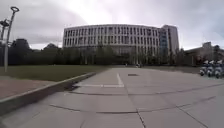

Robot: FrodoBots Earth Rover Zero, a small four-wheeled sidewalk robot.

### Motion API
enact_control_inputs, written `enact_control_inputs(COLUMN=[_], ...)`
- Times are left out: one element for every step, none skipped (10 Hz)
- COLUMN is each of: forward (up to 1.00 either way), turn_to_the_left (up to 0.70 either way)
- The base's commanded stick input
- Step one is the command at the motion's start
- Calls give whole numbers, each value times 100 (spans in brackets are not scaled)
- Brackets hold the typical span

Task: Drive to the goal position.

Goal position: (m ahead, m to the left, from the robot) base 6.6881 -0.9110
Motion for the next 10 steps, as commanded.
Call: enact_control_inputs(forward=[70, 70, 70, 70, 70, 70, 70, 70, 70, 70], turn_to_the_left=[2, 2, 2, 2, 2, 2, 2, 2, 2, 2])
